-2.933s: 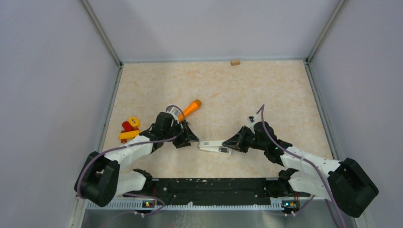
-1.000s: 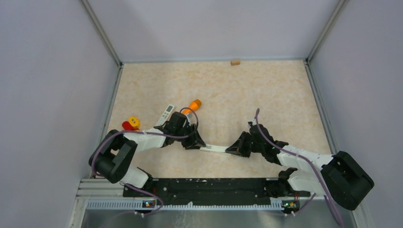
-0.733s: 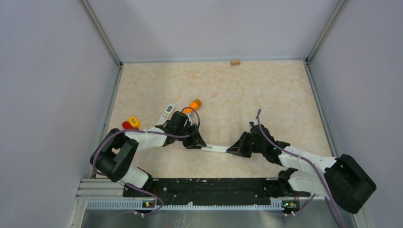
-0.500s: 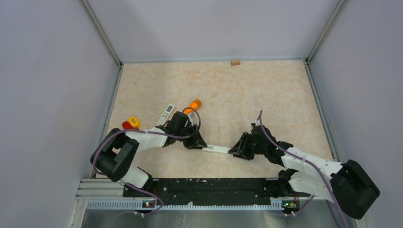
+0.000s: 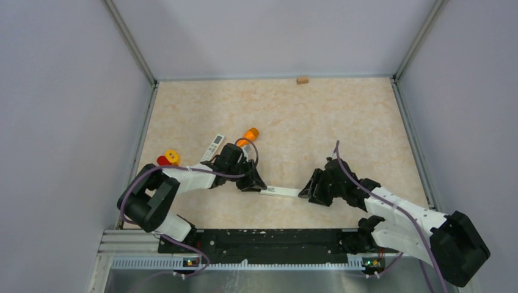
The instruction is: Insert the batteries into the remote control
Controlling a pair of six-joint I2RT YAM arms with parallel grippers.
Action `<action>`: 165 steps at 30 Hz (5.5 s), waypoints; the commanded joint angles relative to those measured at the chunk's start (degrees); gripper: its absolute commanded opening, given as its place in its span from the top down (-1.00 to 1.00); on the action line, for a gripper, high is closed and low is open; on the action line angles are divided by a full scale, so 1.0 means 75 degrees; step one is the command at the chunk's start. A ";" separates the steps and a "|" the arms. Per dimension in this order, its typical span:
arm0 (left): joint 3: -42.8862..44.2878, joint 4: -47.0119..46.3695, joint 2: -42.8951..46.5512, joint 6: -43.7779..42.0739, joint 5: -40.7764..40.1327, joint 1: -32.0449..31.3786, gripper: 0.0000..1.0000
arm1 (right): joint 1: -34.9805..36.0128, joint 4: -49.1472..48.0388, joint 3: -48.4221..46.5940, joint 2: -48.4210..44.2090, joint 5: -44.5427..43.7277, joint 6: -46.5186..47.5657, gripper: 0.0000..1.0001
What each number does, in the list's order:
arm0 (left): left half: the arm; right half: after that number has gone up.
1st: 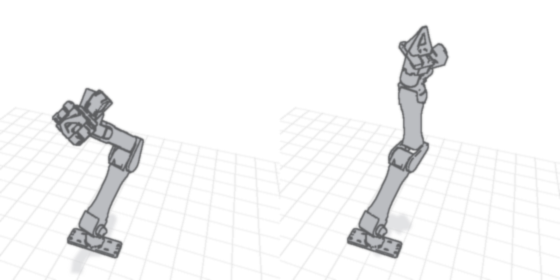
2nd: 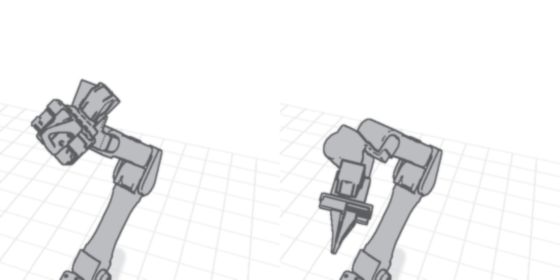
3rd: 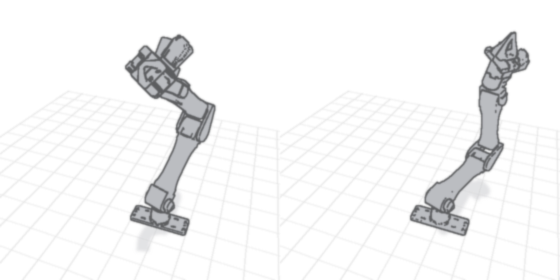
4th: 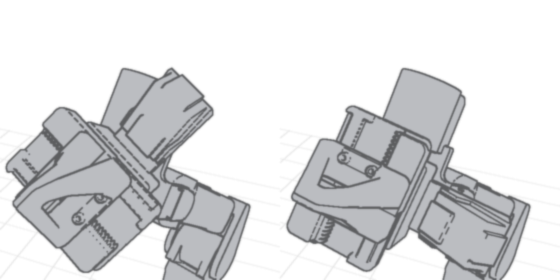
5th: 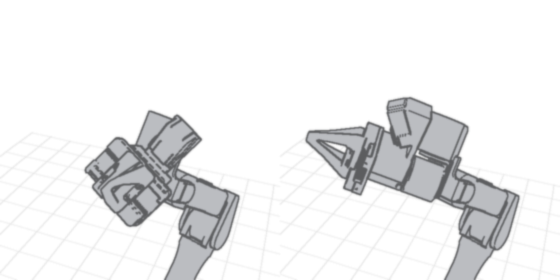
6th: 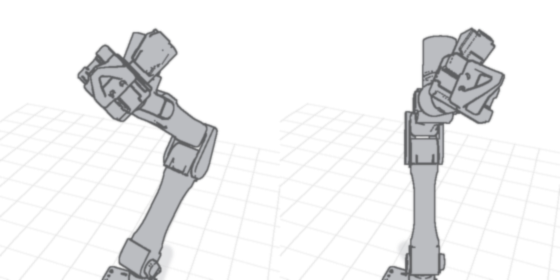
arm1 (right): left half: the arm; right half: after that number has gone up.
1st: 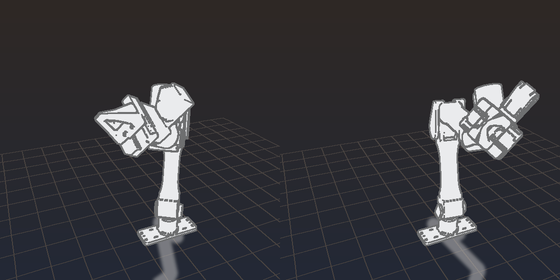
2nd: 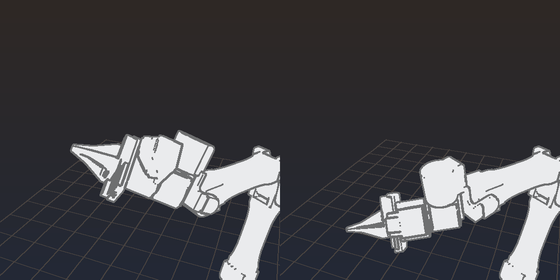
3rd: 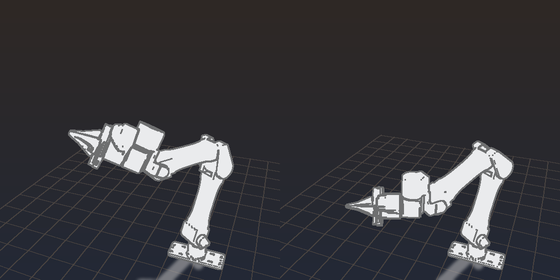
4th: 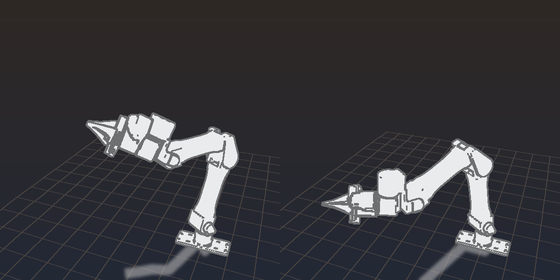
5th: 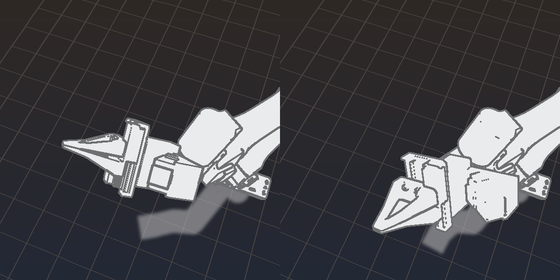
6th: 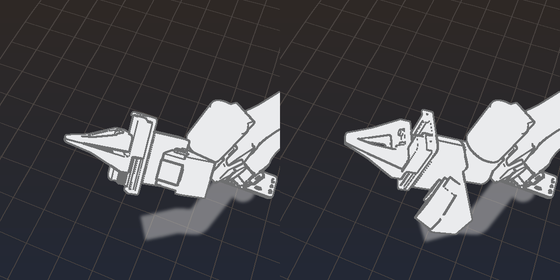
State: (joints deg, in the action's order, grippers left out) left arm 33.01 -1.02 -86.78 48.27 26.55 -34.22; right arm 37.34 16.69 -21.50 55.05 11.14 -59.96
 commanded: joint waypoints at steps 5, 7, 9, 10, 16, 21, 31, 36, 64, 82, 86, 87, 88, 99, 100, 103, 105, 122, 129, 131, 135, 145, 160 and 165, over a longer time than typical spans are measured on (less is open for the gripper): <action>-0.0500 0.1354 -0.0512 -0.0395 -0.1313 -0.0122 0.35 | -0.0045 -0.0190 -0.0464 0.0424 -0.0578 0.0460 0.06; -0.0500 0.1344 -0.0500 -0.0401 -0.1313 -0.0125 0.36 | -0.0050 -0.0266 -0.0471 0.0436 -0.0641 0.0473 0.06; -0.0500 0.1338 -0.0497 -0.0385 -0.1314 -0.0121 0.35 | -0.0054 -0.0362 -0.0451 0.0484 -0.0658 0.0465 0.04; -0.0491 0.1321 -0.0498 -0.0386 -0.1307 -0.0123 0.35 | -0.0054 -0.0416 -0.0440 0.0513 -0.0645 0.0468 0.01; -0.0498 0.1285 -0.0495 -0.0380 -0.1267 -0.0134 0.36 | -0.0051 -0.0617 -0.0422 0.0753 -0.0530 0.0532 -0.16; -0.0523 0.1249 -0.0493 -0.0364 -0.1218 -0.0136 0.37 | -0.0055 -0.0471 -0.0449 0.0937 -0.0535 0.0666 0.03; -0.0604 0.1170 -0.0423 -0.0287 -0.1196 -0.0136 0.48 | -0.0045 -0.0444 -0.0302 0.1271 -0.0611 0.0874 0.50; -0.0680 0.1116 -0.0383 -0.0244 -0.1196 -0.0130 0.57 | 0.0020 -0.0620 -0.0202 0.1521 -0.0662 0.0938 0.53; -0.0945 0.0537 -0.0224 -0.0161 -0.0903 -0.0128 1.00 | 0.1775 -0.0427 -0.1134 0.3616 -0.2658 0.1225 0.55; -0.1021 0.0299 -0.0267 0.0017 -0.0768 -0.0128 1.00 | 0.1915 0.0149 -0.1531 0.2780 -0.2903 0.1134 -0.13; -0.1020 0.0375 -0.0340 -0.0048 -0.0831 -0.0135 1.00 | 0.1760 0.0282 -0.1688 0.2097 -0.2988 0.1301 -0.36; -0.1020 0.0382 -0.0355 -0.0059 -0.0842 -0.0134 1.00 | 0.1699 0.0334 -0.1726 0.1993 -0.2979 0.1339 -0.37; -0.1023 0.0389 -0.0367 -0.0061 -0.0845 -0.0128 1.00 | 0.1657 0.0402 -0.1782 0.1922 -0.2969 0.1368 -0.38; -0.0969 0.0497 -0.0347 -0.0093 -0.0902 -0.0128 1.00 | 0.1362 0.0264 -0.1769 0.1723 -0.2776 0.1390 -0.33; -0.0958 0.0513 -0.0347 -0.0097 -0.0911 -0.0127 1.00 | 0.1358 0.0239 -0.1764 0.1790 -0.2790 0.1394 -0.27; -0.0957 0.0522 -0.0348 -0.0105 -0.0915 -0.0131 1.00 | 0.1338 0.0137 -0.1728 0.2039 -0.2891 0.1366 -0.07; -0.0957 0.0522 -0.0362 -0.0119 -0.0914 -0.0128 1.00 | 0.1344 -0.0005 -0.1696 0.2136 -0.2945 0.1385 0.05; -0.0923 0.0550 -0.0356 -0.0106 -0.0915 -0.0137 1.00 | 0.1340 -0.0025 -0.2030 0.2796 -0.3305 0.2249 0.23; -0.0910 0.0616 -0.0318 -0.0128 -0.0939 -0.0131 1.00 | 0.1345 0.0056 -0.2226 0.2333 -0.3329 0.2399 -0.20; -0.0910 0.0616 -0.0320 -0.0131 -0.0954 -0.0132 1.00 | 0.1335 0.0055 -0.2254 0.2159 -0.3290 0.2406 -0.30; -0.0909 0.0616 -0.0312 -0.0131 -0.0938 -0.0131 1.00 | 0.1242 -0.0060 -0.2229 0.2000 -0.3023 0.2370 -0.34; -0.0863 0.0639 -0.0297 -0.0122 -0.0927 -0.0137 1.00 | 0.1048 -0.0349 -0.1899 0.2531 -0.2790 0.2366 0.10; -0.0854 0.0629 -0.0199 -0.0076 -0.0830 -0.0131 1.00 | 0.1021 -0.0204 -0.1479 0.2879 -0.2284 0.2505 0.70; -0.0874 0.0382 -0.0135 0.0178 -0.0518 -0.0135 1.00 | 0.1099 -0.0310 -0.1294 0.2975 -0.2008 0.2103 0.75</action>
State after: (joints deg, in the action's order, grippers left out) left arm 29.47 -7.44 -85.21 51.20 27.94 -34.09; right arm 44.73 13.65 -34.74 74.50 -8.25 -42.24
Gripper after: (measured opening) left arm 0.233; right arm 0.188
